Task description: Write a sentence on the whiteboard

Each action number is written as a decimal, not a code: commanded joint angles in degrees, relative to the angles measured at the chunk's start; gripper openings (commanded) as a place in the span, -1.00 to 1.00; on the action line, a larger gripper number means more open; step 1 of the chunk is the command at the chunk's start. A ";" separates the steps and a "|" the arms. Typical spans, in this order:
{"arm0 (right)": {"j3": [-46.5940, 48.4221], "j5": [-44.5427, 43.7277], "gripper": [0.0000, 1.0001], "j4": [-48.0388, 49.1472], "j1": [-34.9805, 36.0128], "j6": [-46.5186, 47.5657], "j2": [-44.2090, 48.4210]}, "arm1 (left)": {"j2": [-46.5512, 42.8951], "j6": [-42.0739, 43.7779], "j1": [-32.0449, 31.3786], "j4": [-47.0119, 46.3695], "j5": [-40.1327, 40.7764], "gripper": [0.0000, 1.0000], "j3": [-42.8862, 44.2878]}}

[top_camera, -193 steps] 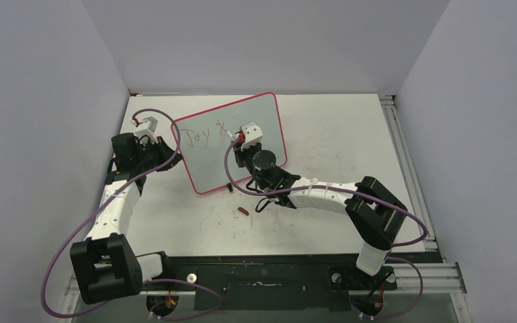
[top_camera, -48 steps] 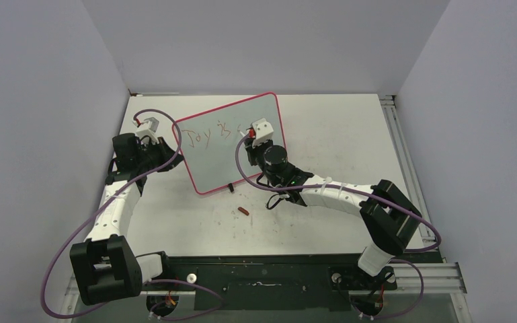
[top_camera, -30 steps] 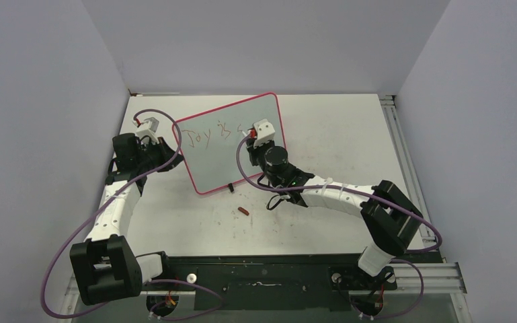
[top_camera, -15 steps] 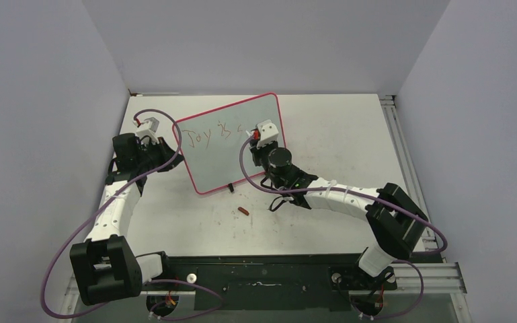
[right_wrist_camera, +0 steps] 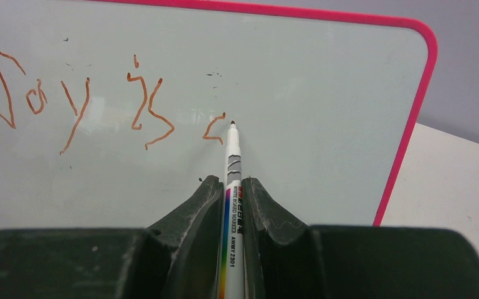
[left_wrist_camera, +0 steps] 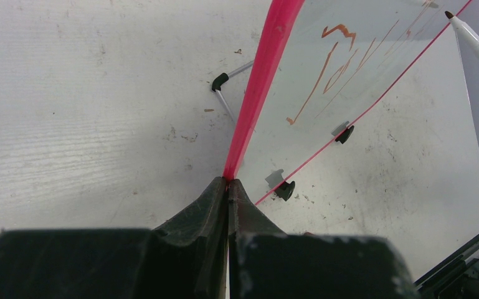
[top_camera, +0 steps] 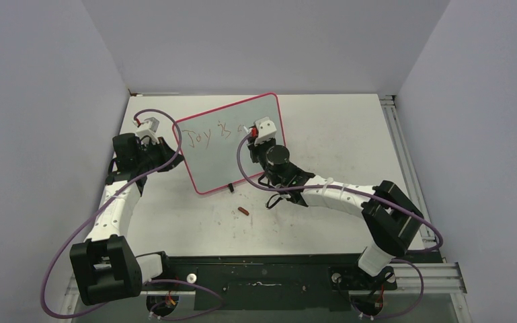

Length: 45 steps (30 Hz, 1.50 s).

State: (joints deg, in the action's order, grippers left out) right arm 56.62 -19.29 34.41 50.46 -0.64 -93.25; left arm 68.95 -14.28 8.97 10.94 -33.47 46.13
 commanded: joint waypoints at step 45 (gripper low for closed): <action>-0.82 -4.19 -0.89 -0.08 0.08 -0.32 0.03 | -1.02 0.66 -1.00 -0.66 -1.54 -1.00 1.77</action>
State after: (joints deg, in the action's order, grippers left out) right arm 56.12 -20.49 34.59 50.74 -0.67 -95.13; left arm 68.95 -14.15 8.93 11.00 -33.12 46.11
